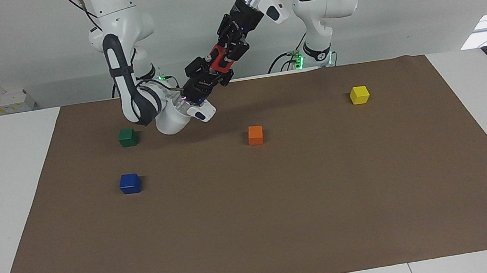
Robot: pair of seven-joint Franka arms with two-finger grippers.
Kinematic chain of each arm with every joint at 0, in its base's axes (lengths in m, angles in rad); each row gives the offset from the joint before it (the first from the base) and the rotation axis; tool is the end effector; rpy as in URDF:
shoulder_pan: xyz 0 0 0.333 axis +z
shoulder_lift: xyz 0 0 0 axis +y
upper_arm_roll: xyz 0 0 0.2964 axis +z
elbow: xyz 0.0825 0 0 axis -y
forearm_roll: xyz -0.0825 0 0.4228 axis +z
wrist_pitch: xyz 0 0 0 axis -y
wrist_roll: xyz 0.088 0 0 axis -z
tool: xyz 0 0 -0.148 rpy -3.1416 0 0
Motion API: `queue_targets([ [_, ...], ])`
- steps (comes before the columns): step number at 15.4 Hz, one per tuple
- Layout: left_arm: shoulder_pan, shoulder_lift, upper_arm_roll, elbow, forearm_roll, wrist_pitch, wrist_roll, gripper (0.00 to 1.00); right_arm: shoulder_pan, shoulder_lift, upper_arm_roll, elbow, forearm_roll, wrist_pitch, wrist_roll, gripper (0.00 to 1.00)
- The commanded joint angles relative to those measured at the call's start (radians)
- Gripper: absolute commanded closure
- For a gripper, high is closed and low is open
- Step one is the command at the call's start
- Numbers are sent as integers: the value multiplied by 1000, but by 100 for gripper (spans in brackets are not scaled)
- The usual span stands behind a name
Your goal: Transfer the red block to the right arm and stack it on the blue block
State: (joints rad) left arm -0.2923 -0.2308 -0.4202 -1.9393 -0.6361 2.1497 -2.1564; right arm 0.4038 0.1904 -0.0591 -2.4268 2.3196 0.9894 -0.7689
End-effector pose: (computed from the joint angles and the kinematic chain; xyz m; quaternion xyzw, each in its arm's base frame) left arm 0.4086 -0.4338 0.5658 0.6349 0.7027 -0.2169 0.2368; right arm 0.4443 0.2942 0.3478 -0.3496 0.0327 0.0958 0.9314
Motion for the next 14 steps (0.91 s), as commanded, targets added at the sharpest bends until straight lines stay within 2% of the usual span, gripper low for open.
queue_targets([
  [1, 5, -38, -5, -24, -22, -7, 7, 100, 0, -20, 4, -12, -11, 29, 11, 100],
  [2, 5, -38, -3, -24, -22, -10, 12, 100, -2, -19, 4, -11, -11, 28, 13, 100],
  [3, 9, -38, -3, -24, -20, -11, 13, 43, -3, -19, 4, -9, -11, 28, 14, 100],
  [4, 10, -38, -2, -23, -17, -14, 4, 0, -3, -22, 2, -8, -11, 31, 16, 100],
  [6, 33, -73, 4, -20, -16, -77, 18, 0, -5, -23, 2, -6, -11, 31, 17, 100],
  [8, 115, -154, 9, -20, -16, -161, 59, 0, -6, -48, -1, -3, -11, 57, 34, 100],
  [10, 208, -180, 9, -15, -16, -252, 195, 0, -26, -119, -4, 2, -29, 185, 109, 100],
  [12, 261, -194, 23, -33, -16, -275, 333, 0, -72, -221, -2, 37, -133, 378, 219, 100],
  [14, 339, -190, 34, -50, -16, -281, 479, 0, -138, -297, -4, 83, -274, 492, 343, 100],
])
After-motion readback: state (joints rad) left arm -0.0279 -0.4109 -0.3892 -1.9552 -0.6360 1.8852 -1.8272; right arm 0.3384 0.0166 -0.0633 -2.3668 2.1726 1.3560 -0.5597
